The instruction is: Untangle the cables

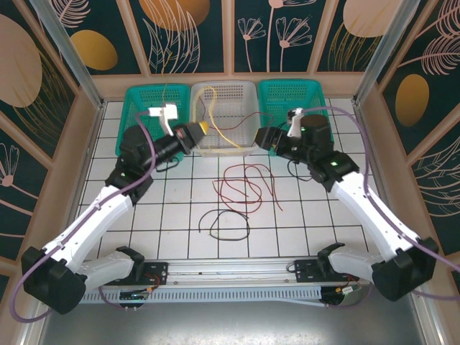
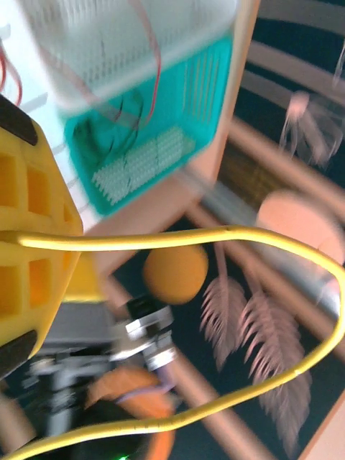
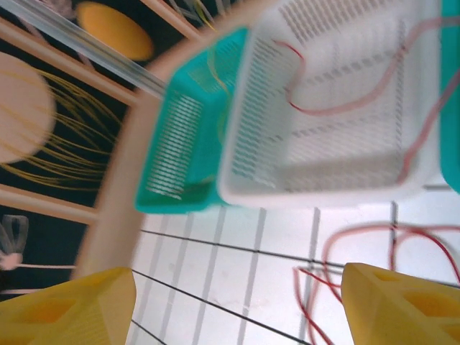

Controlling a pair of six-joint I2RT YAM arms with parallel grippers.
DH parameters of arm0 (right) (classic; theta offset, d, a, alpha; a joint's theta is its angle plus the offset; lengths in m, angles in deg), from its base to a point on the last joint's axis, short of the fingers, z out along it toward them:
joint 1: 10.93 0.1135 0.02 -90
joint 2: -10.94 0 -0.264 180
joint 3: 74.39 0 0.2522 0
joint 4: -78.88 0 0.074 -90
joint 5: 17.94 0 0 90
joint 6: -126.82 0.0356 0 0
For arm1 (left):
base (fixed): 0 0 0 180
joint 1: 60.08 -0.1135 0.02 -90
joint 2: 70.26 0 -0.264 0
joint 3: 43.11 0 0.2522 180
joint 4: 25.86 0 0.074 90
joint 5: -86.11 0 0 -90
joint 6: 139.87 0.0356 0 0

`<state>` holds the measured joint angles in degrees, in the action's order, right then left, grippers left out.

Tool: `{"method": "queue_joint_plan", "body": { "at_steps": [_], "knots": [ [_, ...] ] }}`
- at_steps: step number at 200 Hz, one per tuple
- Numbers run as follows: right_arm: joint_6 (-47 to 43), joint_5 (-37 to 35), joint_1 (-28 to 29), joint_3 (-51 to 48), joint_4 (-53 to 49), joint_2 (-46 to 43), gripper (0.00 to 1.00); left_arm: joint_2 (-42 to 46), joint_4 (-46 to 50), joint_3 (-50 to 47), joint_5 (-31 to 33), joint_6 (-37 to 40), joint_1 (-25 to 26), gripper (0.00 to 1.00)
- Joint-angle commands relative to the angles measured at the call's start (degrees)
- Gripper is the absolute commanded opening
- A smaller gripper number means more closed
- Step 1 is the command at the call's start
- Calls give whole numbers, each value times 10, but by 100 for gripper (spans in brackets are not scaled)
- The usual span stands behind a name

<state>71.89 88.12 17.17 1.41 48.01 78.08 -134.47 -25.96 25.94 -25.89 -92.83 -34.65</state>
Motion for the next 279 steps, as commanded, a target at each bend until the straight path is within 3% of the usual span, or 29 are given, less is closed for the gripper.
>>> {"method": "queue_joint_plan", "body": {
  "at_steps": [1, 14, 40, 74, 146, 156, 179, 208, 229, 251, 274, 279],
  "knots": [
    [0, -75, 52, 3, -22, 30, 73, -36, 178, 82, 194, -11, -58, 0],
    [1, -133, 89, 7, -57, 64, 70, -71, 227, 119, 225, -14, -98, 0],
    [1, -235, 145, 11, -114, 139, 63, -152, 260, 181, 228, -8, -154, 0],
    [-4, -262, 151, 8, -129, 237, 49, -267, 304, 269, 240, 17, -189, 0],
    [-96, -279, 151, 80, -121, 379, 56, -398, 313, 339, 222, 40, -224, 0],
    [-105, -287, 152, 86, -124, 389, 56, -405, 306, 337, 220, 41, -225, 10],
    [-123, -277, 145, 92, -120, 407, 57, -413, 301, 335, 223, 41, -226, 46],
    [-139, -255, 145, 93, -108, 423, 51, -394, 296, 315, 222, 39, -226, 58],
    [-141, -247, 144, 92, -104, 428, 31, -359, 290, 288, 220, 40, -226, 60],
    [-138, -238, 145, 86, -102, 421, 21, -302, 289, 249, 208, 35, -226, 59],
    [-131, -220, 146, 68, -93, 397, 1, -237, 283, 186, 176, 21, -225, 57],
    [-129, -217, 147, 63, -92, 390, 0, -222, 281, 171, 170, 19, -225, 57]
  ]
}}
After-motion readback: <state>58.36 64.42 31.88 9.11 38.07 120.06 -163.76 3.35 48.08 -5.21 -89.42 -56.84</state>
